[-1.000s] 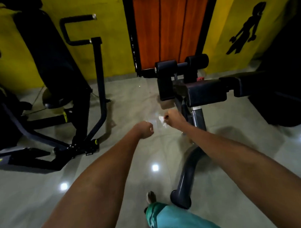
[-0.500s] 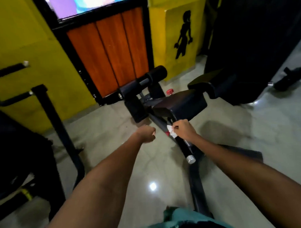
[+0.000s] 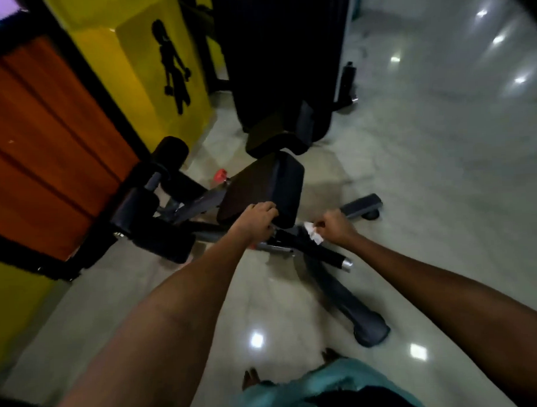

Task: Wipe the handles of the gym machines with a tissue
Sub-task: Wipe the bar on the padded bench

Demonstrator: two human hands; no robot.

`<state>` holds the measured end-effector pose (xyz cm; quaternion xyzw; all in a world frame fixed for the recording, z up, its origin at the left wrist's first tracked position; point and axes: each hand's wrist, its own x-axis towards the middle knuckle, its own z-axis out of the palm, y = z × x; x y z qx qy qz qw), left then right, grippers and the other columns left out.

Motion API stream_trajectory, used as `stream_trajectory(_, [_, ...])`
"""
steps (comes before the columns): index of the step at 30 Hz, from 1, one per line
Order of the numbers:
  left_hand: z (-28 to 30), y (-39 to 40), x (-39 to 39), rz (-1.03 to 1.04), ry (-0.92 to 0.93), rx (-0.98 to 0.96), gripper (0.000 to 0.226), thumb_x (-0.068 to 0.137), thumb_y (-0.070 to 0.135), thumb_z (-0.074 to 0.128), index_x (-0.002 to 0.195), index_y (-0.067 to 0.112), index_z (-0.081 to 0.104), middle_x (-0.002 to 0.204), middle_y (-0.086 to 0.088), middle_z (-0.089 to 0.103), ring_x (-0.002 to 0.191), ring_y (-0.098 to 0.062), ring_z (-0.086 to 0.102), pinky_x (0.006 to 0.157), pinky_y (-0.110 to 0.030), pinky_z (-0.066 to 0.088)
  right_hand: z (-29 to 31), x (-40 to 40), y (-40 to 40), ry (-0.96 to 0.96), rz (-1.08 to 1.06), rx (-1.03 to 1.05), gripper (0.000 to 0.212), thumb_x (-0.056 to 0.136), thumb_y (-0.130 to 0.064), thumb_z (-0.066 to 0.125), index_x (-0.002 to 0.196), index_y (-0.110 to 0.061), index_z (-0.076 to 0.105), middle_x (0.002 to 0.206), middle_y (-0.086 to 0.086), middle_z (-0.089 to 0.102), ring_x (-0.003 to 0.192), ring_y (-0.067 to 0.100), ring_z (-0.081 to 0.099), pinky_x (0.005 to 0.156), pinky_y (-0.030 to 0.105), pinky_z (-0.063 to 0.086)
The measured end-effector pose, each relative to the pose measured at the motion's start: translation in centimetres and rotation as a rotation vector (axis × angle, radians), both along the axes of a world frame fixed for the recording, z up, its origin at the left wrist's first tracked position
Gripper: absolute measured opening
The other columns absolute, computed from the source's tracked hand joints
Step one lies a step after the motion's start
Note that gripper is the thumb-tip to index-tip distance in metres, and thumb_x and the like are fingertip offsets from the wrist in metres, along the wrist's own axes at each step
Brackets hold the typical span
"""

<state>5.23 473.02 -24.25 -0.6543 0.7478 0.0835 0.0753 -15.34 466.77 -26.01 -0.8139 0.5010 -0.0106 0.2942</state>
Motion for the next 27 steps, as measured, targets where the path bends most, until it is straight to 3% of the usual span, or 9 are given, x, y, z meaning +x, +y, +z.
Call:
stream_trajectory(5, [-0.4, -1.3, 1.9, -0.197, -0.004, -0.032, 0.051, 0.093, 0.027, 0.050, 0.141, 0.014, 0.037, 0.152, -0.006, 0.027, 0.140, -0.021, 0.024, 0.114, -0.036, 0.015, -0.9, 0.4, 3.5, 0.036, -0.133, -0.039, 0.017, 0.083, -0.011, 0.059, 0.093, -0.006, 0.072, 0.093, 0.018, 0.070, 0.090, 0.034, 0.064, 0.074, 0.030, 0.047])
stream_trajectory(10, [-0.7, -3.4, 1.8, -0.329, -0.055, 0.026, 0.057, 0.094, 0.028, 0.050, 0.145, 0.013, 0.029, 0.155, -0.008, 0.019, 0.145, -0.024, 0.012, 0.117, -0.041, 0.007, -1.7, 0.1, 6.6, 0.092, -0.237, 0.023, 0.014, 0.081, -0.011, 0.060, 0.082, -0.011, 0.074, 0.092, 0.010, 0.072, 0.088, 0.029, 0.067, 0.078, 0.031, 0.052])
stream_trajectory(14, [-1.5, -4.7, 2.2, -0.341, -0.073, 0.064, 0.060, 0.095, 0.030, 0.049, 0.147, 0.012, 0.025, 0.157, -0.007, 0.017, 0.146, -0.023, 0.006, 0.117, -0.045, 0.005, -2.4, 1.0, 6.4, 0.189, -0.307, 0.029, 0.014, 0.083, -0.013, 0.055, 0.088, -0.007, 0.067, 0.088, 0.017, 0.065, 0.091, 0.033, 0.064, 0.075, 0.029, 0.048])
stream_trajectory(16, [-2.3, -4.9, 2.4, -0.367, -0.090, 0.054, 0.060, 0.095, 0.032, 0.047, 0.147, 0.014, 0.025, 0.157, -0.006, 0.017, 0.147, -0.023, 0.003, 0.117, -0.046, 0.003, -2.7, 2.2, 6.0, 0.211, -0.335, 0.020, 0.013, 0.077, -0.013, 0.054, 0.086, -0.005, 0.058, 0.079, 0.020, 0.057, 0.078, 0.038, 0.059, 0.072, 0.031, 0.045])
stream_trajectory(17, [-2.6, -5.1, 2.5, -0.390, -0.093, 0.044, 0.058, 0.096, 0.034, 0.045, 0.147, 0.014, 0.026, 0.157, -0.005, 0.017, 0.147, -0.022, 0.003, 0.117, -0.046, 0.002, -2.8, 2.8, 6.0, 0.237, -0.326, 0.013, 0.011, 0.079, -0.013, 0.052, 0.083, -0.004, 0.047, 0.078, 0.019, 0.054, 0.071, 0.039, 0.053, 0.070, 0.031, 0.041])
stream_trajectory(18, [-3.0, -5.4, 2.7, -0.418, -0.084, 0.031, 0.056, 0.097, 0.036, 0.043, 0.146, 0.015, 0.027, 0.156, -0.005, 0.020, 0.147, -0.021, 0.005, 0.117, -0.046, 0.001, -2.7, 3.3, 6.0, 0.255, -0.320, -0.002, 0.011, 0.083, -0.013, 0.051, 0.075, -0.005, 0.052, 0.080, 0.019, 0.055, 0.071, 0.037, 0.051, 0.068, 0.031, 0.039])
stream_trajectory(21, [-3.5, -6.7, 3.7, -0.500, -0.033, -0.052, 0.049, 0.098, 0.039, 0.038, 0.142, 0.017, 0.035, 0.151, -0.005, 0.031, 0.144, -0.020, 0.015, 0.117, -0.045, 0.002, -2.8, 4.5, 5.3, 0.253, -0.342, -0.024, 0.024, 0.090, -0.011, 0.047, 0.086, 0.005, 0.064, 0.088, 0.023, 0.063, 0.085, 0.037, 0.059, 0.071, 0.035, 0.042])
stream_trajectory(25, [-4.2, -8.5, 4.3, -0.605, 0.019, -0.088, 0.047, 0.096, 0.043, 0.039, 0.135, 0.017, 0.044, 0.144, -0.005, 0.040, 0.140, -0.020, 0.026, 0.117, -0.043, 0.001, -3.8, 4.5, 5.1, 0.314, -0.340, 0.020, 0.020, 0.084, -0.008, 0.045, 0.065, -0.014, 0.047, 0.065, 0.009, 0.046, 0.070, 0.029, 0.053, 0.062, 0.032, 0.038])
stream_trajectory(27, [-5.0, -8.9, 4.7, -0.635, 0.089, -0.161, 0.048, 0.094, 0.047, 0.040, 0.127, 0.016, 0.054, 0.137, -0.004, 0.050, 0.136, -0.021, 0.035, 0.116, -0.044, 0.006, -4.0, 4.6, 5.1, 0.294, -0.338, 0.020, 0.024, 0.082, -0.007, 0.044, 0.060, -0.018, 0.040, 0.063, 0.010, 0.047, 0.067, 0.029, 0.049, 0.059, 0.031, 0.033])
